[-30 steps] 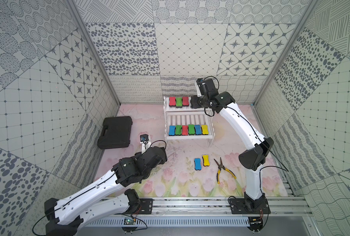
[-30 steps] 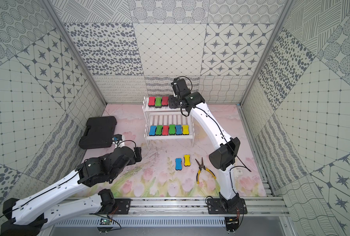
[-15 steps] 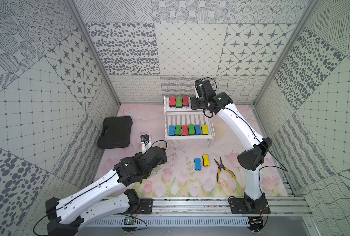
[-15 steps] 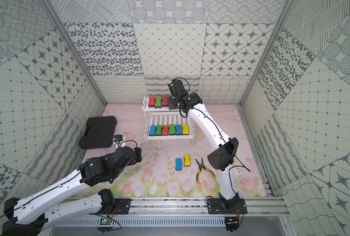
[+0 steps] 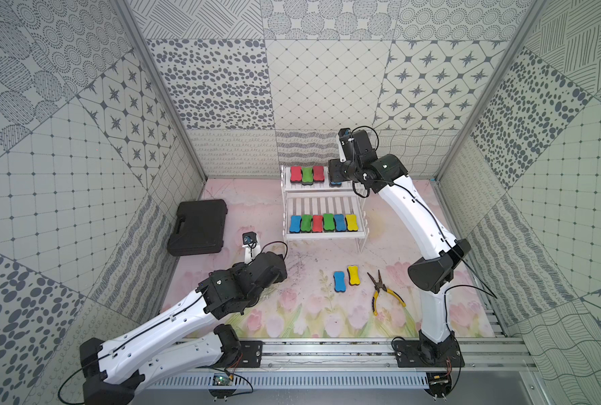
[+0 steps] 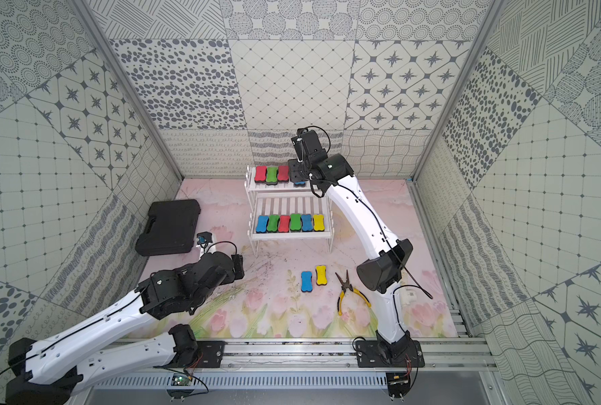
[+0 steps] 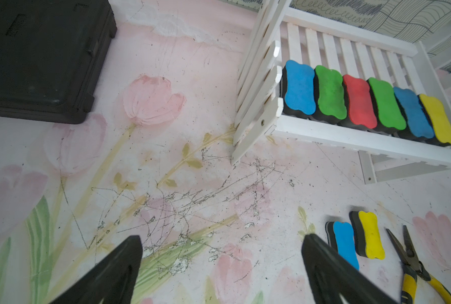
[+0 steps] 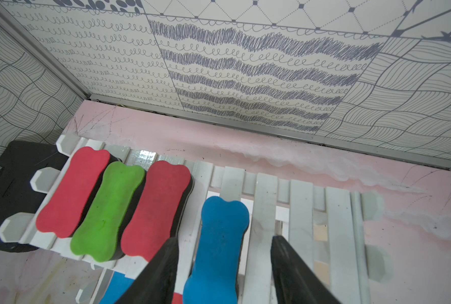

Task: Remove the whiteboard erasers from the shelf
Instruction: Pick up the whiteboard eraser from the shelf.

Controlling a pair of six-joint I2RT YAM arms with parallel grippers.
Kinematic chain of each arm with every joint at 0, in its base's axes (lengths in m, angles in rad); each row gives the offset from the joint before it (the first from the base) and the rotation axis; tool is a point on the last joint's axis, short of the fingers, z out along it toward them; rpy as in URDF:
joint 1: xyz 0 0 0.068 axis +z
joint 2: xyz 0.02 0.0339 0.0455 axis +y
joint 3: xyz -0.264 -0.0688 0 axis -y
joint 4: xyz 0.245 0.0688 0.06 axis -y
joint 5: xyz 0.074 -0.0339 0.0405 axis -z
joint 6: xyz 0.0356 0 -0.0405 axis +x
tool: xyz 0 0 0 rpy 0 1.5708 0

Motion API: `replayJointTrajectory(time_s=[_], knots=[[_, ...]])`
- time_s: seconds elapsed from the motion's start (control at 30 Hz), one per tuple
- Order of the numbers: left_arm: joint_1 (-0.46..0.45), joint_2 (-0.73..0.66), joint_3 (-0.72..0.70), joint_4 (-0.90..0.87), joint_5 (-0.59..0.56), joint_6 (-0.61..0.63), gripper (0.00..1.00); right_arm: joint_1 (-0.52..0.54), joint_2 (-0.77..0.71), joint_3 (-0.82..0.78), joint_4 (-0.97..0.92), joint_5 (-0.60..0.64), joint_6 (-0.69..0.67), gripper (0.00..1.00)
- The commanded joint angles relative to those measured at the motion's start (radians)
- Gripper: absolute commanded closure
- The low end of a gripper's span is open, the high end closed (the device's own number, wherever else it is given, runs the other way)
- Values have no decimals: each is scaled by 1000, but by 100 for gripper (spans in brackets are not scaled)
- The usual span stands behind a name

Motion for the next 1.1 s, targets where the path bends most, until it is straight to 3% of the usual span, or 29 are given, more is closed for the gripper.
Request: replayJointTrajectory(time_s=[0.0, 0.4, 0.73, 0.93, 1.07], knots=[[4, 1, -2, -12, 5, 2, 1, 6, 18, -3, 4, 3, 5, 37], [18, 2, -14, -16, 5, -7, 1, 12, 35, -82, 23, -4, 17, 40], [28, 2, -15, -25, 11, -13, 1, 12, -33, -176, 99, -9, 34, 62], [28, 1, -8, -33, 3, -4, 0, 14, -152, -240, 141, -24, 45, 65], [27, -14, -10, -41, -6, 1, 1, 36, -322, -457, 235, -34, 60, 65]])
